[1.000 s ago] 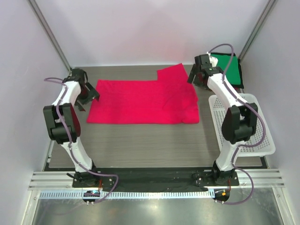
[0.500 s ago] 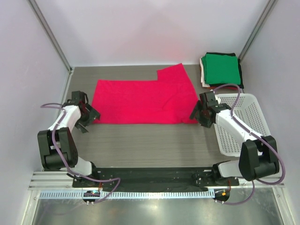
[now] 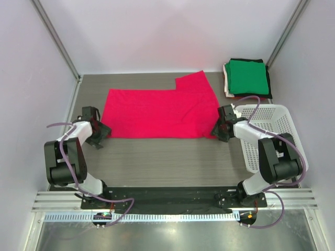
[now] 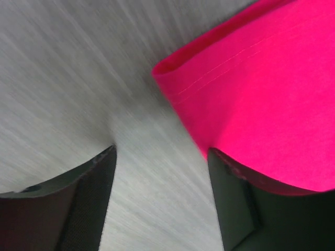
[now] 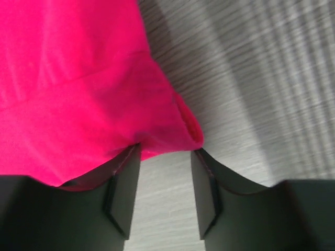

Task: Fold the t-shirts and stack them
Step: Fold the tshirt

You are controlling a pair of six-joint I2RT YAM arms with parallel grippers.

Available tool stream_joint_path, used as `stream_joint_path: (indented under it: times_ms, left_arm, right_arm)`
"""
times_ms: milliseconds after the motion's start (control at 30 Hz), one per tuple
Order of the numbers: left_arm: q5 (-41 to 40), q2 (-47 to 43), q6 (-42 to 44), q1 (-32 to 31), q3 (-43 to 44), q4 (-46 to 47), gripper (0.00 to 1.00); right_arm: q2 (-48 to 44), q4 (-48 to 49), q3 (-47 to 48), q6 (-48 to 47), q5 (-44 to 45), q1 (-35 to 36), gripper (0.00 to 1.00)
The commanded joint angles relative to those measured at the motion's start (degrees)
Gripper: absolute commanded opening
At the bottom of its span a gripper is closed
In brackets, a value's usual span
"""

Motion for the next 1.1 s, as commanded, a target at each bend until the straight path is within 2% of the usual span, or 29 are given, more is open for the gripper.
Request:
stream_joint_path:
  times_ms: [0, 33, 67, 200, 300, 333, 367, 500, 667, 767, 933, 1067]
  left_arm:
    - [-0.86, 1.81, -2.92, 0.39, 0.2, 5.29, 0.68]
    - [-0.86, 2.25, -3.1, 0.39, 0.29, 5.65, 0.65]
    - [-0.68, 3.21, -3.1, 0.3, 0.55, 6.0, 0.56]
    - [-1.03, 5.68, -2.58, 0.39, 3.18, 6.36, 0.35]
    - [-1.12, 6.74, -2.31, 0.39, 5.2, 6.27, 0.16]
    - [-1.03, 6.83, -1.88, 0.39, 5.82, 6.18, 0.07]
    - [-0.95, 6.91, -1.78, 0.39, 6.61, 5.83, 0.0]
    - [-2.61, 5.51, 0.41, 0.39, 12.93, 0.23, 0.0]
    - [-6.3, -1.78, 3.05, 0.48, 14.97, -4.53, 0.0]
    - [-6.92, -6.86, 3.23, 0.65, 13.31, -7.7, 0.0]
    - [-6.31, -15.57, 1.82, 1.27, 5.22, -10.87, 0.0]
    - [-3.15, -22.25, -0.29, 3.37, -0.67, -15.51, 0.01]
  right_arm:
    - [1.2, 4.33, 0.32, -0.17, 3.93, -0.34, 0.48]
    - [1.46, 4.33, 0.67, -0.34, 4.47, -0.51, 0.44]
    - [1.98, 4.33, 0.85, -0.61, 4.99, -0.69, 0.42]
    - [3.22, 4.33, 2.86, -2.54, 7.02, -0.86, 0.31]
    - [3.83, 3.99, 4.97, -3.59, 7.81, -0.86, 0.14]
    - [4.01, 3.63, 5.76, -4.55, 7.81, -0.86, 0.03]
    - [3.92, 2.5, 6.64, -5.17, 7.81, -0.86, 0.01]
    - [2.09, -2.6, 12.96, -7.81, 9.21, -0.86, 0.01]
    - [-4.94, -8.84, 16.49, -9.84, 10.8, -0.86, 0.01]
    - [-9.06, -12.27, 14.22, -9.49, 9.92, -0.86, 0.01]
    - [-16.37, -13.33, 3.85, -6.94, 6.77, -0.86, 0.01]
    - [-23.22, -16.4, -2.48, -3.52, 4.3, -0.86, 0.01]
